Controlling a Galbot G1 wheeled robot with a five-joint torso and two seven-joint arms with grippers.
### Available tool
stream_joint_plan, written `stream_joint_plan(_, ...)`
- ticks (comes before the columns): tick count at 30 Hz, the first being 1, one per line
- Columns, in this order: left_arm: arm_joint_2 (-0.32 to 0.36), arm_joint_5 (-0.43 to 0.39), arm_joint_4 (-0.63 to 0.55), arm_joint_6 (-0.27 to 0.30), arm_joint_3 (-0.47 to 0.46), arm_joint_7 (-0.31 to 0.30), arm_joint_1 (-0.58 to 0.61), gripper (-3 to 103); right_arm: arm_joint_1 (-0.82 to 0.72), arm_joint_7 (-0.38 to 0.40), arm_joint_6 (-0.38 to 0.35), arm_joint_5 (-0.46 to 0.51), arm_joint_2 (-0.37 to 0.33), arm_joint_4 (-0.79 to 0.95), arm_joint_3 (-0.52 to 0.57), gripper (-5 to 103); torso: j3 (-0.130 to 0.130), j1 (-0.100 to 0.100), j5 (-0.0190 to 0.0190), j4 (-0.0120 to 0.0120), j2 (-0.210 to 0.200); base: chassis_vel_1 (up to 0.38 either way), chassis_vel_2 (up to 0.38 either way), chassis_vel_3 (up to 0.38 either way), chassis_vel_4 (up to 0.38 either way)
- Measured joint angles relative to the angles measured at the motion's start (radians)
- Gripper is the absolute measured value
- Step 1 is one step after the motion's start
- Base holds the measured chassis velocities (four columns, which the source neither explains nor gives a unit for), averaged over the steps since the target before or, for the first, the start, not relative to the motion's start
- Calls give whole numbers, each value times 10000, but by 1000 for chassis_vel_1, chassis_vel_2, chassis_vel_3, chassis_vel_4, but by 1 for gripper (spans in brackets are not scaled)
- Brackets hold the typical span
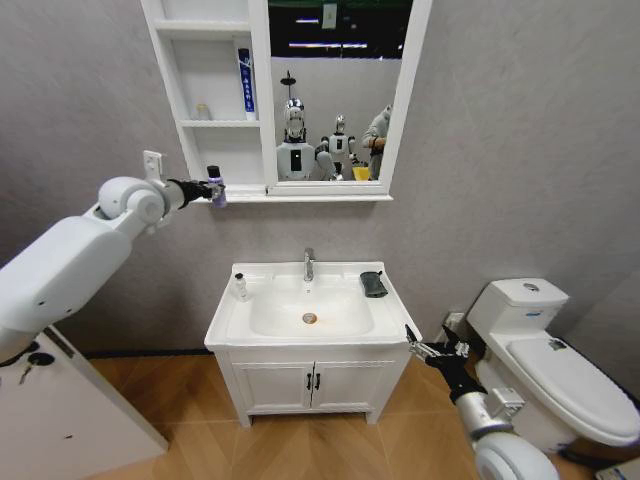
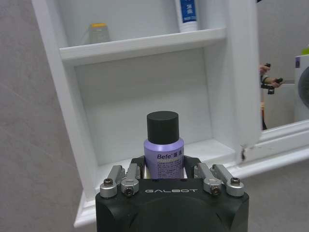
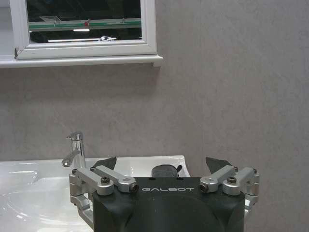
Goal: Move facial cleanser and shampoo from washbasin to cabinet, then wipe washbasin with towel.
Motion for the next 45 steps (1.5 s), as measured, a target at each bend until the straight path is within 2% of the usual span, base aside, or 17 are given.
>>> stream_joint_plan(1,-264,147,605,-93,143,146,-257,42,10,-7,10,0,-3,-34,-3,100,0,0,0,1,0,0,0,0,0)
stream_joint_plan(4,-622,360,1282,-211,330,328,-520,42,26,-23,49,-13,-2,-92,-3,100,0,0,0,1,0,0,0,0,0)
stream_joint_plan(10,-1023,617,1893,-257,581,555,-839,42,23,-40,70,-30,16,-124,-9,100,-2,0,-1,1,0,0,0,0,0)
stream_joint_plan(18,-2014,1133,3397,-260,804,820,-1677,42,-34,-74,125,-146,141,-158,-97,100,-2,-1,3,0,0,0,0,0,0)
stream_joint_plan(21,-2087,1162,3492,-253,807,817,-1683,42,-59,-79,140,-157,152,-157,-91,100,-2,-1,1,0,0,0,0,0,0)
stream_joint_plan(33,-2832,1319,4371,-299,623,-114,-1533,42,-236,-101,259,-250,248,-102,-66,100,-2,-2,-1,0,1,0,0,0,0)
stream_joint_plan(45,-3269,1814,5230,-489,464,-158,-1567,42,-426,-118,342,-349,404,-11,-39,100,-2,-1,-1,0,1,0,0,0,0)
